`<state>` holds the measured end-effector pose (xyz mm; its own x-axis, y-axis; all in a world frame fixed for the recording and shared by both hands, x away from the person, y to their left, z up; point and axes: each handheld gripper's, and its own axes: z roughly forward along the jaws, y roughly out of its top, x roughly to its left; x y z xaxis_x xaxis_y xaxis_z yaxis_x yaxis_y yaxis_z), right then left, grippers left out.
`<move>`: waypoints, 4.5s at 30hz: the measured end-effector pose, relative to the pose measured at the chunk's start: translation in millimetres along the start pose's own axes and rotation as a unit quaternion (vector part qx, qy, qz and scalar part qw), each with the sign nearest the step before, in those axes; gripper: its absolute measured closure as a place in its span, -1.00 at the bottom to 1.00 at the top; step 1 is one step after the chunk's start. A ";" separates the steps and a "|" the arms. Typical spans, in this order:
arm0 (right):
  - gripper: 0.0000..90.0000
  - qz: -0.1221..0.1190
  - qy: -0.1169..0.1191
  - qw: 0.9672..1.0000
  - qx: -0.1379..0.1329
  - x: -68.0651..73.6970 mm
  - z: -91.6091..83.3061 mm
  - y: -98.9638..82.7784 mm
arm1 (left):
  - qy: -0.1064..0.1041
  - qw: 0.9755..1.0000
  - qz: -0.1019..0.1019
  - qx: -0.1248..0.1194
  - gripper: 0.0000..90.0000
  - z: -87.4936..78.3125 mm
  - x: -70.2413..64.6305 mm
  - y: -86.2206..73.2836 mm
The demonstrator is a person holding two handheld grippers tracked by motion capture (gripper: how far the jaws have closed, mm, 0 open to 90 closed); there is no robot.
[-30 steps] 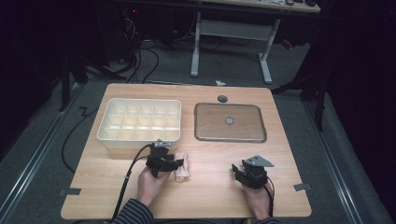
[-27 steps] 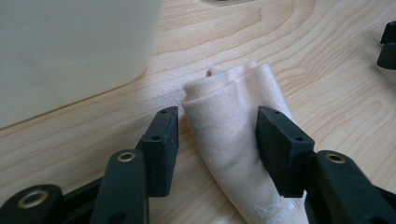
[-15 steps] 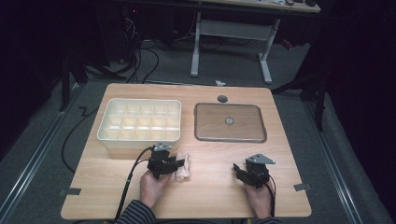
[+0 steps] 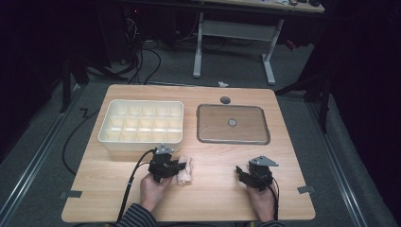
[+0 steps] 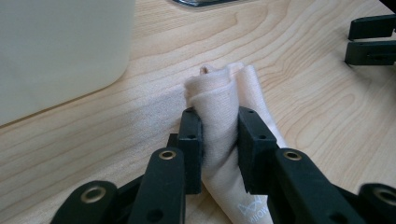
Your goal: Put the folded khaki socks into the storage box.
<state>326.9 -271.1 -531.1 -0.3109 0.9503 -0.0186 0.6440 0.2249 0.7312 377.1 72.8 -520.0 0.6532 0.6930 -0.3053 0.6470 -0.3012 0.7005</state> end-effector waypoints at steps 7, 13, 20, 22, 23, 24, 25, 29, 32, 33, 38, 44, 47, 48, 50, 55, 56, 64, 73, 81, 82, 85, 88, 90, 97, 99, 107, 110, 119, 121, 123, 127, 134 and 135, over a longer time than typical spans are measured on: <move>-0.09 0.001 -0.001 1.000 0.000 0.0 0.1 0.0 | -0.010 1.000 0.007 0.003 0.64 -1.8 2.2 -0.3; -0.10 0.001 -0.001 1.000 0.000 0.1 0.1 0.0 | -0.017 1.000 0.003 0.001 0.64 -4.3 4.3 0.4; -0.12 0.001 0.001 1.000 0.001 0.4 0.3 0.3 | -0.021 1.000 -0.002 0.004 0.64 -11.2 8.0 1.0; -0.12 0.001 0.001 1.000 0.001 0.4 0.4 0.4 | -0.019 1.000 -0.003 0.003 0.64 -14.0 9.0 1.3; -0.12 0.001 0.001 1.000 0.001 0.4 0.4 0.4 | -0.020 1.000 -0.004 0.002 0.64 -15.0 10.0 1.5; -0.11 0.001 0.001 1.000 0.001 0.4 0.4 0.4 | -0.021 1.000 -0.006 0.001 0.64 -15.5 10.7 1.5; -0.11 0.002 0.000 1.000 0.001 0.4 0.4 0.4 | -0.022 1.000 -0.007 0.002 0.64 -16.4 12.3 1.6; -0.10 0.002 0.000 1.000 0.000 0.1 0.4 0.3 | -0.027 1.000 -0.012 0.000 0.64 -20.6 13.7 1.1; -0.10 0.005 0.001 1.000 0.000 -0.3 0.3 0.3 | -0.028 0.999 -0.020 -0.004 0.64 -24.5 14.7 0.9; -0.10 0.006 0.001 1.000 0.000 -0.5 0.2 0.3 | -0.028 0.999 -0.023 -0.004 0.64 -27.1 16.3 1.2; -0.10 0.006 0.002 1.000 0.000 -0.6 0.2 0.3 | -0.029 0.999 -0.024 -0.003 0.64 -30.0 17.8 1.0; -0.10 0.006 0.003 1.000 0.000 -0.9 0.1 0.3 | -0.026 0.999 -0.020 -0.008 0.64 -38.3 19.7 -0.3; -0.09 0.007 0.004 1.000 -0.001 -1.0 0.0 0.2 | -0.025 0.999 -0.028 -0.015 0.64 -44.1 23.0 -0.5; -0.09 0.006 0.004 1.000 -0.001 -1.0 0.1 0.2 | -0.019 0.999 -0.025 -0.014 0.64 -46.3 24.0 0.0; -0.08 0.006 0.004 1.000 -0.001 -1.0 0.0 0.2 | -0.013 0.999 -0.025 -0.015 0.64 -50.6 25.6 0.9; -0.06 0.007 0.004 1.000 -0.002 -1.4 0.2 0.3 | 0.001 1.000 -0.027 -0.016 0.64 -58.5 28.7 3.0; -0.06 0.005 0.001 1.000 -0.001 -0.6 0.3 0.4 | 0.002 0.999 -0.029 -0.017 0.64 -59.2 28.9 2.9; -0.08 0.001 -0.001 1.000 0.000 0.0 0.8 0.7 | 0.004 0.999 -0.027 -0.017 0.64 -66.2 30.9 2.6; -0.10 0.001 -0.002 1.000 0.000 0.0 0.8 0.7 | -0.001 1.000 -0.026 -0.016 0.64 -71.8 35.9 1.9; -0.12 0.002 -0.002 1.000 0.001 0.0 0.8 0.7 | 0.005 0.999 -0.032 -0.025 0.64 -82.9 40.5 0.3; -0.11 0.002 -0.002 1.000 0.001 -0.1 0.9 0.7 | 0.003 0.999 -0.036 -0.027 0.64 -84.0 41.1 0.4; -0.11 0.002 -0.002 1.000 0.001 -0.1 0.9 0.7 | 0.006 0.999 -0.037 -0.031 0.64 -88.3 42.3 1.6; -0.11 0.002 -0.002 1.000 0.001 -0.1 0.8 0.7 | 0.011 0.999 -0.038 -0.034 0.64 -93.4 44.2 4.1; -0.11 0.002 -0.002 1.000 0.001 -0.1 0.9 0.7 | 0.011 0.999 -0.039 -0.034 0.63 -94.6 44.7 4.5; -0.12 0.002 -0.002 1.000 0.001 0.0 0.8 0.7 | 0.017 0.998 -0.041 -0.038 0.63 -100.4 48.5 3.6; -0.12 0.002 -0.002 1.000 0.001 0.0 0.8 0.7 | 0.014 0.998 -0.042 -0.040 0.62 -102.0 49.1 1.7; -0.12 0.002 -0.002 1.000 0.001 0.0 0.8 0.7 | 0.023 0.998 -0.048 -0.041 0.62 -110.5 53.2 -3.9; -0.12 0.002 -0.002 1.000 0.001 0.1 0.8 0.7 | 0.026 0.997 -0.052 -0.041 0.62 -113.4 54.8 -5.5; -0.14 0.001 -0.002 1.000 0.001 0.2 0.9 0.7 | 0.033 0.997 -0.059 -0.042 0.61 -117.9 61.5 -9.7; -0.14 0.001 -0.002 1.000 0.001 0.2 0.9 0.7 | 0.034 0.997 -0.059 -0.043 0.61 -118.9 62.3 -9.8; -0.14 0.001 -0.002 1.000 0.001 0.2 0.9 0.7 | 0.035 0.996 -0.063 -0.047 0.61 -120.6 63.9 -9.6; -0.14 0.001 -0.002 1.000 0.001 0.3 0.9 0.7 | 0.039 0.996 -0.063 -0.048 0.61 -122.8 66.5 -7.7; -0.14 0.001 -0.002 1.000 0.001 0.4 0.9 0.8 | 0.043 0.996 -0.057 -0.053 0.61 -128.2 69.1 -2.1; -0.14 0.001 -0.002 1.000 0.001 0.4 0.9 0.8 | 0.042 0.996 -0.059 -0.054 0.61 -128.6 69.5 -1.6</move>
<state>327.9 -270.4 -531.1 -0.3066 0.9517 -0.0193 0.6463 0.2230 0.7298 370.9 205.7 -459.3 0.5367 0.7728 -0.3386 0.6688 -0.1450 0.7292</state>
